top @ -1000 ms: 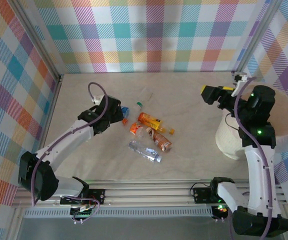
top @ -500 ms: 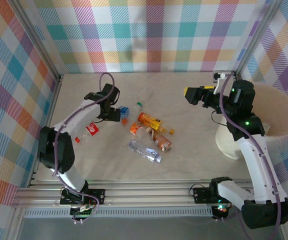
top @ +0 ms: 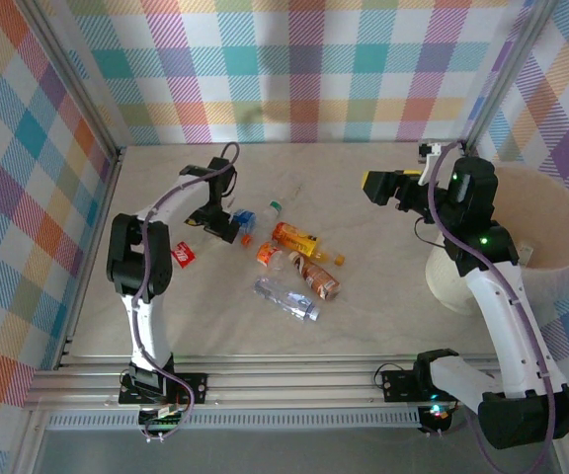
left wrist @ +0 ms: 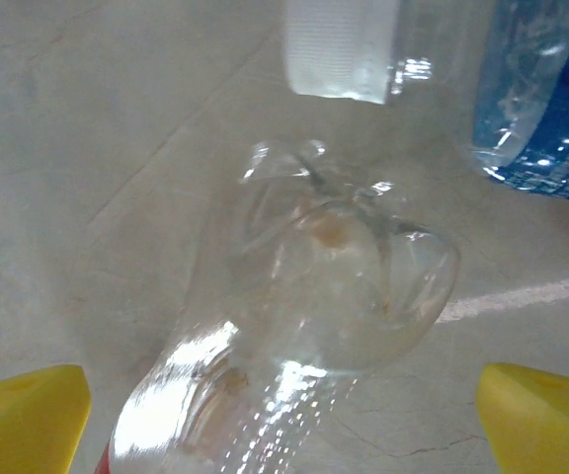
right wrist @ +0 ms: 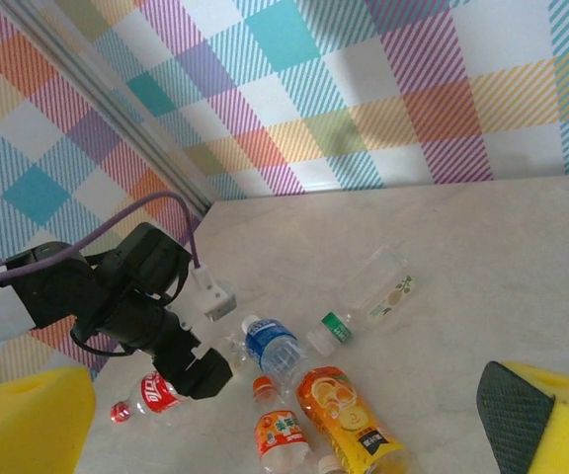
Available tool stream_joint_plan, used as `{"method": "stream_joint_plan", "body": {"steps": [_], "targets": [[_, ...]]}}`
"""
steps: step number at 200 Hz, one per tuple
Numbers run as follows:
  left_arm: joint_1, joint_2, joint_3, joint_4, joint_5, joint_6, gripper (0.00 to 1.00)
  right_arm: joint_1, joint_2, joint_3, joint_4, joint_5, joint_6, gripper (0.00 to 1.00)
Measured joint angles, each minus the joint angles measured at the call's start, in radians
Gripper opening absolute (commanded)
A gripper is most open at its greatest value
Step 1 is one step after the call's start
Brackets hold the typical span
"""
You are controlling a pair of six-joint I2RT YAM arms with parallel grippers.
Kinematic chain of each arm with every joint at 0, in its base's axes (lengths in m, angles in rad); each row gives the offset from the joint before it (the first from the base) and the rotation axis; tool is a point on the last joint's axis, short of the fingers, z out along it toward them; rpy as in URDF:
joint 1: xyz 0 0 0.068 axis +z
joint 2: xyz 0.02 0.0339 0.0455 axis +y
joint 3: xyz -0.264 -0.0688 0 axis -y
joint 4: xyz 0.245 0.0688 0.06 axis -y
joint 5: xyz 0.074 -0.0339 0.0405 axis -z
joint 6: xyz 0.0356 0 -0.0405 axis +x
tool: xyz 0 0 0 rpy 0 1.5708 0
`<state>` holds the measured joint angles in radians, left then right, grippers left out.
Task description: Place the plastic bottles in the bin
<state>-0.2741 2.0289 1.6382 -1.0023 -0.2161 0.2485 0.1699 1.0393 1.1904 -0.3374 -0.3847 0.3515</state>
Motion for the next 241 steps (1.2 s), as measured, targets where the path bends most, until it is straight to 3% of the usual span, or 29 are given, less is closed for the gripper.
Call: {"method": "stream_joint_plan", "body": {"steps": [31, 58, 109, 142, 173, 216, 241], "targets": [[0.010, 0.043, 0.018, -0.017, 0.076, 0.120, 0.96, 0.002, 0.000, 0.000, 0.000, 0.018, 0.000, 1.00], [0.022, 0.058, 0.018, -0.010, 0.126, 0.180, 0.86, 0.002, 0.000, 0.000, -0.010, 0.034, -0.005, 1.00], [0.034, 0.078, -0.003, 0.068, 0.139, 0.220, 0.74, 0.003, -0.001, 0.000, -0.042, 0.061, -0.029, 1.00], [0.034, 0.072, -0.063, 0.141, 0.126, 0.232, 0.61, 0.004, -0.005, 0.000, -0.048, 0.068, -0.031, 1.00], [0.037, 0.029, -0.124, 0.200, 0.114, 0.229, 0.50, 0.006, -0.008, 0.000, -0.048, 0.071, -0.031, 1.00], [0.050, -0.113, -0.204, 0.249, 0.129, 0.161, 0.46, 0.008, -0.012, -0.002, -0.037, 0.044, -0.029, 1.00], [0.053, -0.261, -0.200, 0.262, 0.219, 0.093, 0.46, 0.008, -0.018, -0.037, 0.034, -0.044, -0.008, 1.00]]}}
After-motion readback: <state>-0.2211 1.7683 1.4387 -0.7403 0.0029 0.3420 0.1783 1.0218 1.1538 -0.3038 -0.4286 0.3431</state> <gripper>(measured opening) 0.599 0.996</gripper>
